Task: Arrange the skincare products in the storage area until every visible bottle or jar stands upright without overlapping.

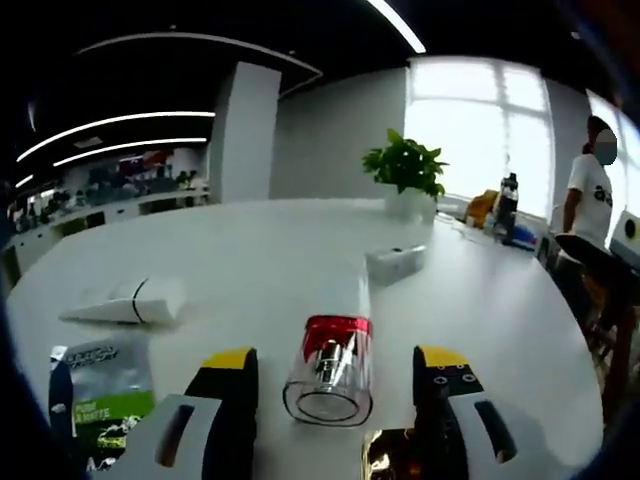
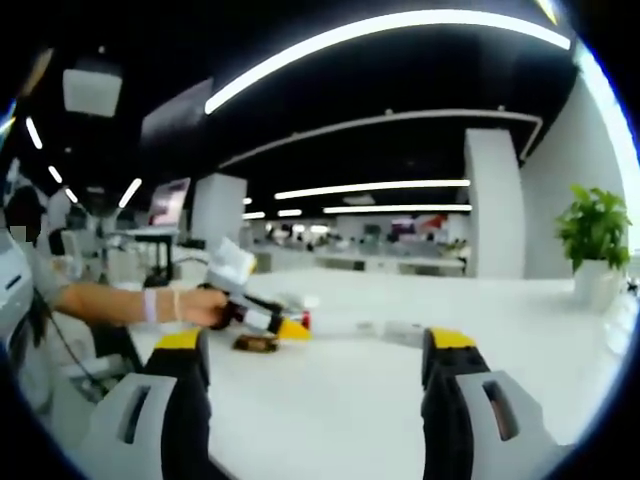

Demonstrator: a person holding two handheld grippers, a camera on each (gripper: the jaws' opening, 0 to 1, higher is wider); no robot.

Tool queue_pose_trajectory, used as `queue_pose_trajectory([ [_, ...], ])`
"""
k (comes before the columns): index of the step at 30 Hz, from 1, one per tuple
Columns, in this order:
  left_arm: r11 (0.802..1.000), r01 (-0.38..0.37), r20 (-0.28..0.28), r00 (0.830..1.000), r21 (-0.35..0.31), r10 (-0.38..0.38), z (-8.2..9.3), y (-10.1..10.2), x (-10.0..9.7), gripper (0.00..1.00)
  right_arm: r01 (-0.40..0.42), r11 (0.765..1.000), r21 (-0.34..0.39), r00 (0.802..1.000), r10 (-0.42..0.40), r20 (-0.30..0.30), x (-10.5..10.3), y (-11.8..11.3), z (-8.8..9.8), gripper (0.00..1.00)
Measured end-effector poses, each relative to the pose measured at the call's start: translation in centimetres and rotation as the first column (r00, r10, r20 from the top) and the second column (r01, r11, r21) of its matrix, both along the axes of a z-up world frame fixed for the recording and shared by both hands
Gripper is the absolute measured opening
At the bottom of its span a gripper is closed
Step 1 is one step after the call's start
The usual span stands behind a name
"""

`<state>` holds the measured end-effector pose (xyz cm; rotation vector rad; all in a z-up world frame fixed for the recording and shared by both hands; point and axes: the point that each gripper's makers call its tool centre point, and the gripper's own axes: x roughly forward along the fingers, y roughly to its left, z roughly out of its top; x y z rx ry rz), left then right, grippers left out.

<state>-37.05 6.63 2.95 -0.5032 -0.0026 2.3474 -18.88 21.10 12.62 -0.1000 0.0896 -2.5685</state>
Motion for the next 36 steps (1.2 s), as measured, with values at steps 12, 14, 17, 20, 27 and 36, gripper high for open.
queue_pose_trajectory([
  [12,1.0,-0.009,0.014,1.0,0.0,0.009,-0.1,-0.1,0.0,0.48,-0.005,0.998,0.064,1.0,0.004,0.01,0.0,-0.5,-0.8,0.87],
  [14,1.0,-0.007,0.012,1.0,-0.01,0.007,-0.1,-0.1,0.1,0.39,-0.01,0.998,0.067,1.0,0.009,0.01,0.0,-0.6,-0.8,0.87],
  [17,1.0,-0.004,0.014,1.0,-0.012,0.004,-0.1,-0.1,0.1,0.33,-0.018,0.997,0.079,1.0,0.017,0.011,0.1,-0.8,-0.9,0.87],
  [20,1.0,0.0,0.029,1.0,-0.002,0.0,-0.1,0.0,0.2,0.32,-0.028,0.996,0.089,1.0,0.027,0.012,0.2,-1.1,-1.0,0.87],
  [27,0.999,-0.015,0.036,0.999,-0.034,0.016,-0.2,0.2,1.0,0.31,-0.016,0.996,0.087,1.0,0.016,0.004,0.3,-0.7,-0.8,0.86],
  [36,0.991,0.03,0.148,0.989,-0.129,-0.011,-0.1,0.2,2.7,0.31,-0.012,0.996,0.091,1.0,0.011,0.004,0.3,-0.4,-0.9,0.85],
])
